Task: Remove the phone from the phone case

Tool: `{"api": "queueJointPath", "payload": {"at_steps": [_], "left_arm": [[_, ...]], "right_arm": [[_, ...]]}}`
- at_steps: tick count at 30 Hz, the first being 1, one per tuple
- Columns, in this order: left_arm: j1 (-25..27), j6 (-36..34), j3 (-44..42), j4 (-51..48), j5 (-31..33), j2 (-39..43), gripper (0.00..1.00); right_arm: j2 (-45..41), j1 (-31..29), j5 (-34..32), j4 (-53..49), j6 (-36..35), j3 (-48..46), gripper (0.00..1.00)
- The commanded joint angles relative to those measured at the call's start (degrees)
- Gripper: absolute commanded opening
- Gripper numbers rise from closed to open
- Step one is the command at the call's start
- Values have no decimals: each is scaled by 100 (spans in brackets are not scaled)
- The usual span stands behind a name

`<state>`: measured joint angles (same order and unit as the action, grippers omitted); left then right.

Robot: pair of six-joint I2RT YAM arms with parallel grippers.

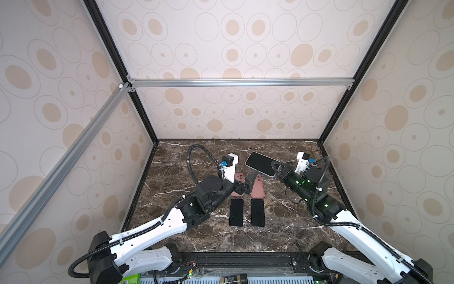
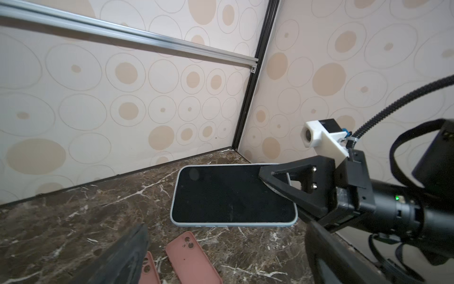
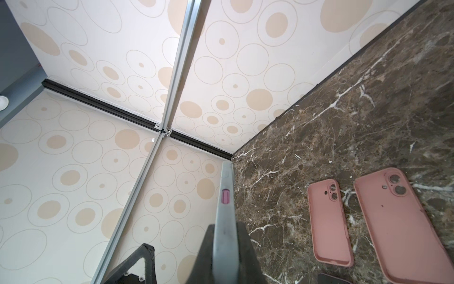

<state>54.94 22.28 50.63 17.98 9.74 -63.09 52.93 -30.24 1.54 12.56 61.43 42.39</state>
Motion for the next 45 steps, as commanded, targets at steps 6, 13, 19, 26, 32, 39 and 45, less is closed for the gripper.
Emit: {"api": "queueJointPath", "payload": {"at_steps": [6, 13, 19, 26, 32, 39, 45], "left_arm": [[-635, 2518, -317, 1666, -1179, 40, 97], [-1195, 3957, -747, 3667, -2222, -413, 93], [-1226, 4136, -593, 4207, -2301, -762, 87], [-1230, 4223, -333, 4527, -2349, -1128, 80], [-1231, 4122, -179, 4855, -2227, -1308, 69], [-1226, 4134, -9, 5089, -2195, -1526, 47], [-1228, 4183, 72, 5132, -2191, -1655, 27]], "right_arm": [[112, 18, 227, 2395, -60, -213, 0], [537, 14, 634, 3604, 356, -266, 0], [666, -76, 691, 4004, 568, -232, 0], [687, -290, 563, 4277, 750, -223, 0], [754, -483, 403, 4457, 871, -208, 0], [805, -699, 104, 4531, 981, -271, 0], [855, -831, -46, 4658, 1066, -314, 0]]}}
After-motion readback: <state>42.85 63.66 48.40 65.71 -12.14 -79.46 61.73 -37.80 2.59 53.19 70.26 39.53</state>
